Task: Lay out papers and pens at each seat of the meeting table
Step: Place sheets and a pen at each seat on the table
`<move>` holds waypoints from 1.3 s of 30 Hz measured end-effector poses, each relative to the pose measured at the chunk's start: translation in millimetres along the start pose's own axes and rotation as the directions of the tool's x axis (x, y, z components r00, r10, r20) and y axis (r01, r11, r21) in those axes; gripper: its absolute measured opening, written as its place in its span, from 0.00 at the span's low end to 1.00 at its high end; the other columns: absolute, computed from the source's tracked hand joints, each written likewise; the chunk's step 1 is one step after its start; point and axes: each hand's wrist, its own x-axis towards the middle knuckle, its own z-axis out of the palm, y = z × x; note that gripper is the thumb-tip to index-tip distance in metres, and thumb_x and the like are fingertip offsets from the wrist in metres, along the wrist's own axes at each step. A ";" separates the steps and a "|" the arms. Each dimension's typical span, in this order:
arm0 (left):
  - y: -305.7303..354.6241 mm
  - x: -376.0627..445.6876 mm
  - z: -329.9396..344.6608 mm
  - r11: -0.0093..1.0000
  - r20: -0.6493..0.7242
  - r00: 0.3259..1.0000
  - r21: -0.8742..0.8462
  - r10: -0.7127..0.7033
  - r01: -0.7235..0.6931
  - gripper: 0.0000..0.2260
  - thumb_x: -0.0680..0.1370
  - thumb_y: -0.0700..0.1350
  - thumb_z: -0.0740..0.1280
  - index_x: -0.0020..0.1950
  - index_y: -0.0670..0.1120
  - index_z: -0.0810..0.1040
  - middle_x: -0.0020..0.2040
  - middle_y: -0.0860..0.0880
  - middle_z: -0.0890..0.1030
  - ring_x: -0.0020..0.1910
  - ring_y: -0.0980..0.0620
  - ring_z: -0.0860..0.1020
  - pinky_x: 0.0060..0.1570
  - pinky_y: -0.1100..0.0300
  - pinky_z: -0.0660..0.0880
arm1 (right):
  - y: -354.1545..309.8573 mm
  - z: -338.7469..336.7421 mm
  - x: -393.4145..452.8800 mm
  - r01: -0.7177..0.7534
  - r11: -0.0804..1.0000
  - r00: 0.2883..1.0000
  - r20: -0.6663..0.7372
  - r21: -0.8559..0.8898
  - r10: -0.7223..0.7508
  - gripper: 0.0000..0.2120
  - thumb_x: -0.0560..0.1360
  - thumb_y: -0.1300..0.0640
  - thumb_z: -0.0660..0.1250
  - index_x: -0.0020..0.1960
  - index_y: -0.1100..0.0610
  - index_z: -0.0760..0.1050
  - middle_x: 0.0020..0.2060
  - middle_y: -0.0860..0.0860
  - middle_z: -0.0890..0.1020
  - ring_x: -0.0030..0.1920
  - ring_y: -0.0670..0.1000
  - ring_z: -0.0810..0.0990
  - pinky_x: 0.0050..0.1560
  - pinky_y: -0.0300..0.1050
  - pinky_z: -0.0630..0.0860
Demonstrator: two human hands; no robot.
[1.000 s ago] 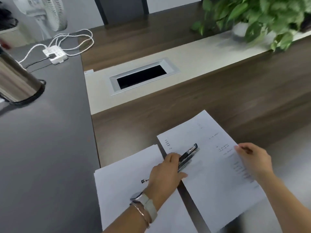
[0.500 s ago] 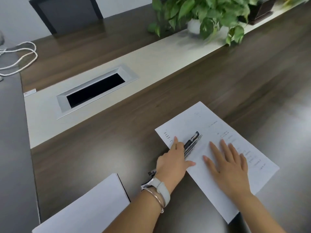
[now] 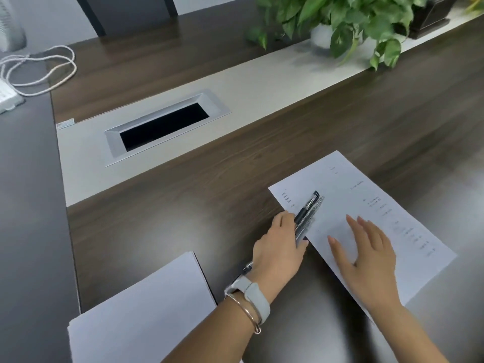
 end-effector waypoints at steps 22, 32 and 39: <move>-172.4 -241.5 -40.8 0.775 -0.236 0.760 -0.390 -0.606 0.497 0.15 0.78 0.44 0.62 0.64 0.47 0.68 0.62 0.52 0.70 0.45 0.53 0.70 0.45 0.60 0.69 | -125.4 38.6 -193.6 -0.285 0.939 0.851 0.501 0.194 0.155 0.09 0.71 0.46 0.69 0.35 0.47 0.74 0.33 0.44 0.81 0.41 0.52 0.79 0.53 0.50 0.72; -131.5 -218.2 -42.8 0.960 -0.123 0.954 -0.096 -0.273 0.262 0.22 0.78 0.55 0.60 0.70 0.53 0.59 0.71 0.60 0.61 0.56 0.56 0.75 0.48 0.63 0.70 | -105.2 16.8 -144.6 -0.328 0.856 0.916 0.355 0.400 0.185 0.08 0.74 0.55 0.68 0.36 0.53 0.77 0.33 0.50 0.80 0.35 0.50 0.75 0.35 0.37 0.69; -73.2 -127.0 -18.3 0.980 0.229 0.969 0.192 -0.092 0.048 0.39 0.75 0.57 0.66 0.77 0.48 0.47 0.78 0.51 0.37 0.64 0.44 0.74 0.58 0.53 0.72 | -64.4 12.1 -61.7 -0.233 0.949 0.946 0.274 0.212 0.171 0.07 0.73 0.51 0.69 0.40 0.53 0.79 0.31 0.51 0.79 0.37 0.54 0.76 0.44 0.49 0.74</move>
